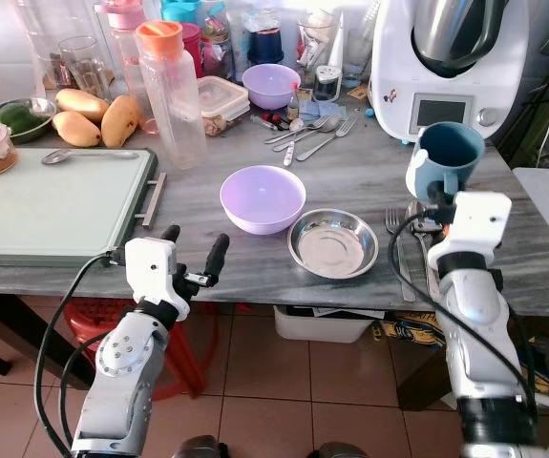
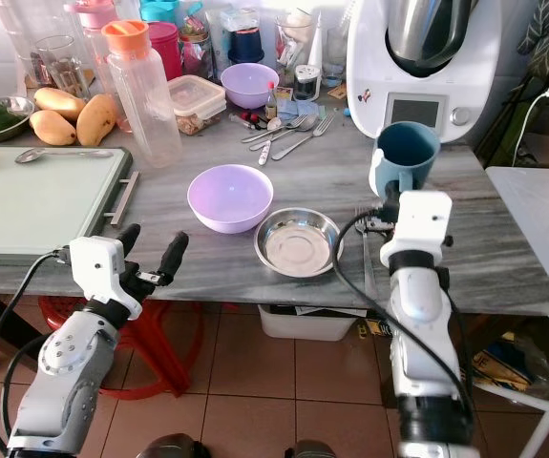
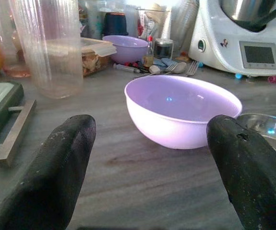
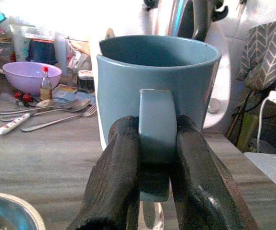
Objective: Setting the table
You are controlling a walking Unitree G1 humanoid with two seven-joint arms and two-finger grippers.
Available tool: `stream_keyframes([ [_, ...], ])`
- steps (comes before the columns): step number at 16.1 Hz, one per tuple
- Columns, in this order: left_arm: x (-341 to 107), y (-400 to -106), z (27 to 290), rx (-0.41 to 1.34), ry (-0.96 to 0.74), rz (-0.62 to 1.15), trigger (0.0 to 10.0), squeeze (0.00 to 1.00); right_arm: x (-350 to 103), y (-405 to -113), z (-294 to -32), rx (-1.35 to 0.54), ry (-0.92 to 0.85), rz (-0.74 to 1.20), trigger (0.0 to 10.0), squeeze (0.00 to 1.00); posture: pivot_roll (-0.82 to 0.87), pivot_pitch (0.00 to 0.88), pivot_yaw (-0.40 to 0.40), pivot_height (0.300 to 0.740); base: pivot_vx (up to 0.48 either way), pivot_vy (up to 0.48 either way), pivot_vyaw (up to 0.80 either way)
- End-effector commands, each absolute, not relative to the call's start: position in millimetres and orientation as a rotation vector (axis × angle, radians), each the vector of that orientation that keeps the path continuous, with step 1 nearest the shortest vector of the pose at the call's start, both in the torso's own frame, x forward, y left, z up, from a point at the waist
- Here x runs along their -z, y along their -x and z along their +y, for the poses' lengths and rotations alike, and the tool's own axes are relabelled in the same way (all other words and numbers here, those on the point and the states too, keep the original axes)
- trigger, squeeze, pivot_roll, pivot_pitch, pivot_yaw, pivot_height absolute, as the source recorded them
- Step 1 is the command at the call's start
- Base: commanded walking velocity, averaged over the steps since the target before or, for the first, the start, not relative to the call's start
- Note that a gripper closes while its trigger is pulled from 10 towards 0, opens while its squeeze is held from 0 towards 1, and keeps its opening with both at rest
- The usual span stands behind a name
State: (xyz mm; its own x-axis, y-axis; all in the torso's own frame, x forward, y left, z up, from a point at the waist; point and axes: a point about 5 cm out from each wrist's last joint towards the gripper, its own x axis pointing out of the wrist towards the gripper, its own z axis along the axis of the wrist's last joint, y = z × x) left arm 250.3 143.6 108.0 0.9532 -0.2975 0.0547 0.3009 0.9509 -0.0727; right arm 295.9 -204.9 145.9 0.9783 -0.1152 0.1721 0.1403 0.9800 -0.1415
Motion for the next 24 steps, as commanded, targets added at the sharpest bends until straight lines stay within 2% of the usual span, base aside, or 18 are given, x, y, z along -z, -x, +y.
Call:
stream_keyframes([
  [1, -112.0, -248.8, 143.6, 0.321, 0.074, -0.048, 10.0, 0.0, -153.7, -300.3, -208.6, 0.127, 0.149, -0.193, 10.0, 0.0, 0.0, 0.0, 0.025, 0.74, 0.0, 0.0, 0.0],
  [5, -116.8, -246.0, 144.5, 0.327, 0.066, -0.044, 10.0, 0.0, -155.4, -312.4, -207.5, 0.078, 0.142, -0.192, 10.0, 0.0, 0.03, 0.018, 0.04, 0.74, 0.0, 0.0, 0.0],
  [14, -128.6, -226.6, 164.6, 0.338, -0.004, 0.015, 10.0, 0.0, -154.5, -340.3, -185.9, -0.101, 0.078, -0.195, 10.0, 0.0, 0.14, 0.104, 0.096, 0.74, 0.0, 0.0, 0.0],
  [22, -134.1, -222.2, 167.6, 0.348, -0.016, 0.046, 10.0, 0.0, -146.5, -345.8, -191.3, -0.128, 0.075, -0.173, 10.0, 0.0, 0.16, 0.121, 0.108, 0.74, 0.0, 0.0, 0.0],
  [23, -134.3, -222.5, 167.5, 0.347, -0.016, 0.048, 10.0, 0.0, -146.5, -346.5, -192.2, -0.129, 0.077, -0.172, 10.0, 0.09, 0.16, 0.12, 0.107, 0.74, 0.0, 0.0, 0.0],
  [24, -134.0, -223.2, 166.7, 0.347, -0.015, 0.049, 10.0, 0.0, -146.3, -347.1, -193.3, -0.128, 0.083, -0.168, 10.0, 0.09, 0.16, 0.117, 0.103, 0.74, 0.0, 0.0, 0.0],
])
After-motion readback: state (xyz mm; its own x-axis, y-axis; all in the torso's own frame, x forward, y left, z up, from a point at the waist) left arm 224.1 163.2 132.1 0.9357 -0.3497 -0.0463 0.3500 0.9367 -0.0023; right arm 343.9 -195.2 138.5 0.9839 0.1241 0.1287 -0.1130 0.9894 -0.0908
